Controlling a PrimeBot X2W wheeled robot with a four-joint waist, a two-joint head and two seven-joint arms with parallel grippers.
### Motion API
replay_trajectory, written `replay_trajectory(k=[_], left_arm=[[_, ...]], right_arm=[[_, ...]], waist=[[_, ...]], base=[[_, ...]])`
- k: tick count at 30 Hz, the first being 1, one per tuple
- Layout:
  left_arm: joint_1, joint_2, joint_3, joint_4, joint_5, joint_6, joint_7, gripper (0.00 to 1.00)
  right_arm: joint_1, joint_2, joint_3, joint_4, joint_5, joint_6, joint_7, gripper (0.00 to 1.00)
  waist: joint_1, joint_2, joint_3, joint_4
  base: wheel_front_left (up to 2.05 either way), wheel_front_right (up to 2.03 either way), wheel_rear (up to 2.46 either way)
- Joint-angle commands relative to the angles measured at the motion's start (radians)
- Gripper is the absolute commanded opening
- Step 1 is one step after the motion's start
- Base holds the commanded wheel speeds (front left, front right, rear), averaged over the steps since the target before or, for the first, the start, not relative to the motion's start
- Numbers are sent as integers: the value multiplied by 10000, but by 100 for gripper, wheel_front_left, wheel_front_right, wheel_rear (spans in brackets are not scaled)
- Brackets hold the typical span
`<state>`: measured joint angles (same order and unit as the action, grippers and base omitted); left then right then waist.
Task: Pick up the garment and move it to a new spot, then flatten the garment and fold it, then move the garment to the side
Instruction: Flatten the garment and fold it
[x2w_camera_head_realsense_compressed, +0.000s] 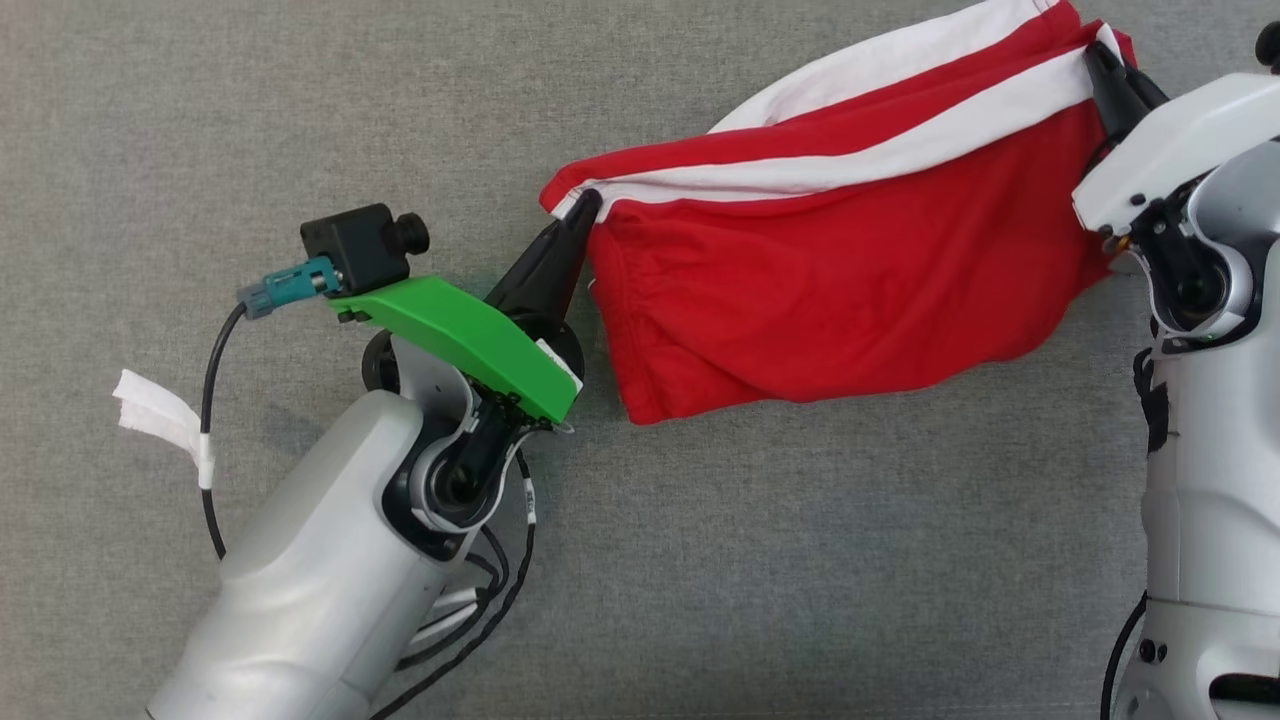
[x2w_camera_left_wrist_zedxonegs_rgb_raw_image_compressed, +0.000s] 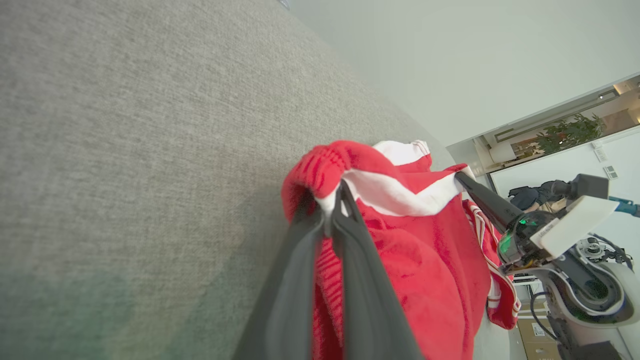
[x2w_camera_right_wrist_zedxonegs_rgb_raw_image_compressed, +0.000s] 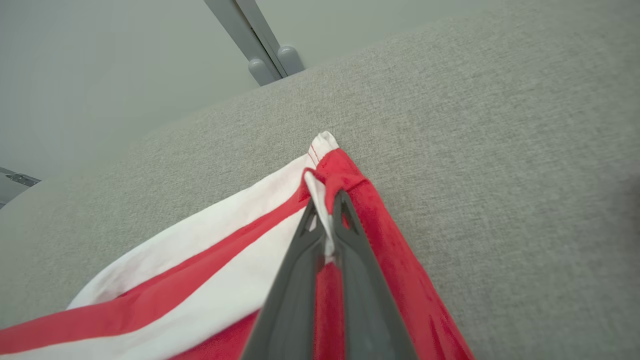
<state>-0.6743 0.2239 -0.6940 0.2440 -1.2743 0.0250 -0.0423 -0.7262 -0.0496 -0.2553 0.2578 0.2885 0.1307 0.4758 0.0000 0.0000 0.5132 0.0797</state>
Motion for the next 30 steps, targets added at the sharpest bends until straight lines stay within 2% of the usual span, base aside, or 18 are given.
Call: replay_trajectory(k=[1,6,7,8,9,14,17,23,27,30], left_arm=[[-258,-37,-22,181,132,-69,-27,0],[-384,-204,-37,665,351,-4,-352,0],[-337,-254,9,704,328,15,-438,23],[-312,-244,21,719,391,56,-527,43],[-272,-234,7,694,472,27,-622,100],[130,-56,-136,449,675,23,-834,100],[409,404,-375,-19,1300,193,-1138,100],[1214,1309,-485,-1598,3318,962,-2085,100],[1826,1325,54,-2535,4463,1355,-2236,100],[2406,991,671,-2989,5275,1233,-2222,100]], right_arm=[[-303,-85,-19,200,-209,-2,30,0],[-915,-136,-43,784,-477,-2,-158,0],[-1002,-125,-76,857,-443,-2,-251,68],[-1032,-139,-66,917,-479,-2,-287,100],[-1039,-184,-15,968,-558,-2,-319,100],[-724,-473,182,865,-669,-2,-536,100],[-403,-877,578,564,-847,-2,-401,100],[217,-1948,1522,159,-1303,-2,443,100],[121,-2303,1835,434,-1607,-3,899,100],[-36,-2238,1958,903,-1666,-2,1212,100]], waist=[[0,0,296,234],[0,0,282,321],[0,0,275,346],[0,0,273,362],[0,0,263,376],[0,0,18,392],[0,0,-195,339],[0,0,-251,413],[0,0,-16,570],[0,0,115,699]], base=[[0,0,0],[0,0,0],[0,0,0],[0,0,0],[0,0,0],[0,0,0],[0,0,0],[0,0,0],[0,0,0],[0,0,0]])
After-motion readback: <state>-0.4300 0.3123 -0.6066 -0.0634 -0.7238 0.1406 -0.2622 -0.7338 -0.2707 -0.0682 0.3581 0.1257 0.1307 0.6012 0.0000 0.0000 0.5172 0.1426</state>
